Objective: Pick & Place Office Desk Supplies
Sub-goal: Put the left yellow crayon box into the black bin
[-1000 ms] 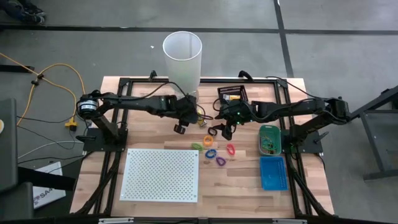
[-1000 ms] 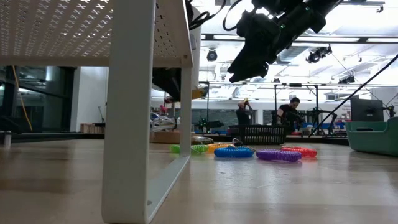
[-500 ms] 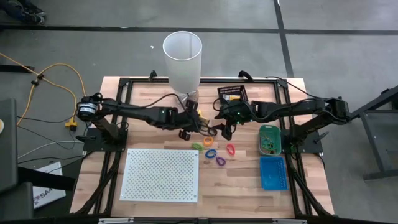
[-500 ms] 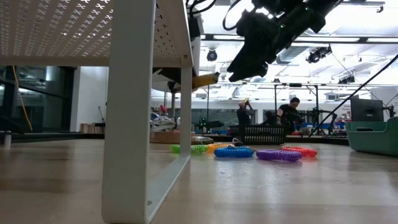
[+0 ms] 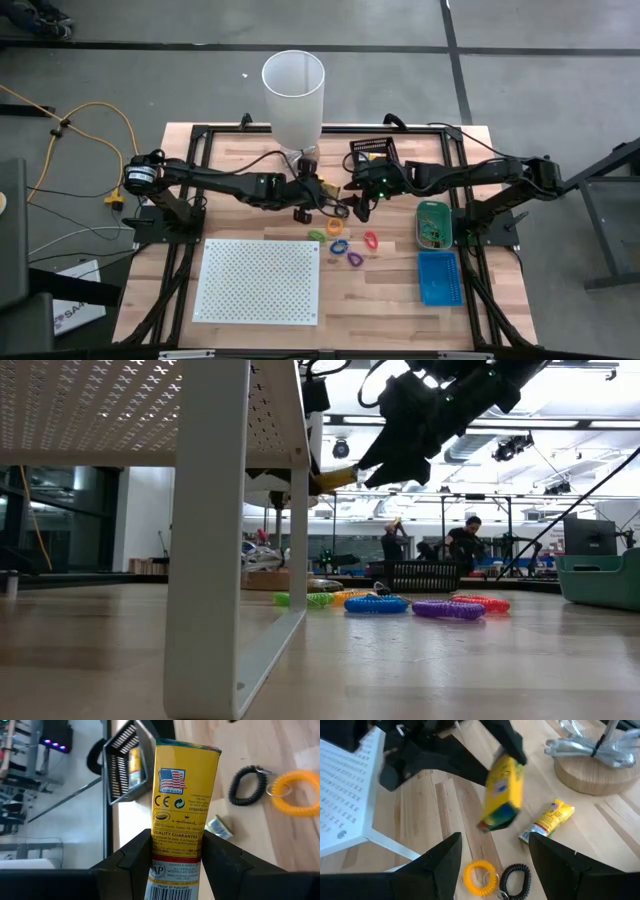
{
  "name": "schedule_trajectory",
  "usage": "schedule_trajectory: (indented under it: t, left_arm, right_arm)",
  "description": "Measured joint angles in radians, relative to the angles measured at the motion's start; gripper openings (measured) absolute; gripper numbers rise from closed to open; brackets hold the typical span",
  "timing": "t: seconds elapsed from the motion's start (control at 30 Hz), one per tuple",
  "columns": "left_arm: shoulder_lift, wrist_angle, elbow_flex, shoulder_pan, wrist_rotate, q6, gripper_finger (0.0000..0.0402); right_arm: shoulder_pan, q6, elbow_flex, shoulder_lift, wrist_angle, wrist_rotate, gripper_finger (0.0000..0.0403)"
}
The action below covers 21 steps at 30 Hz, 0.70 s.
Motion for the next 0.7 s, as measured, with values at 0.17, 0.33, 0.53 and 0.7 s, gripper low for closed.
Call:
schedule_trajectory:
  t: [0.17,0.33,0.53,0.7]
  left_arm:
    - [0.0,0.013,0.0,0.0,-0.088,0.002,0.0154]
    - [0.0,0.013,0.0,0.0,-0.112,-0.005,0.0154]
    - [0.0,0.032,0.0,0.0,-0.117,-0.025,0.0154]
    - [0.0,0.047,0.0,-0.005,-0.142,-0.016,0.0154]
  right_arm:
    - [0.0,-0.014,0.0,0.0,0.013,0.0,0.022]
    - [0.0,-0.019,0.0,0.0,0.013,0.003,0.022]
    - [0.0,-0.016,0.0,0.0,0.015,0.004,0.022]
    - [0.0,-0.018,0.0,0.0,0.02,0.004,0.022]
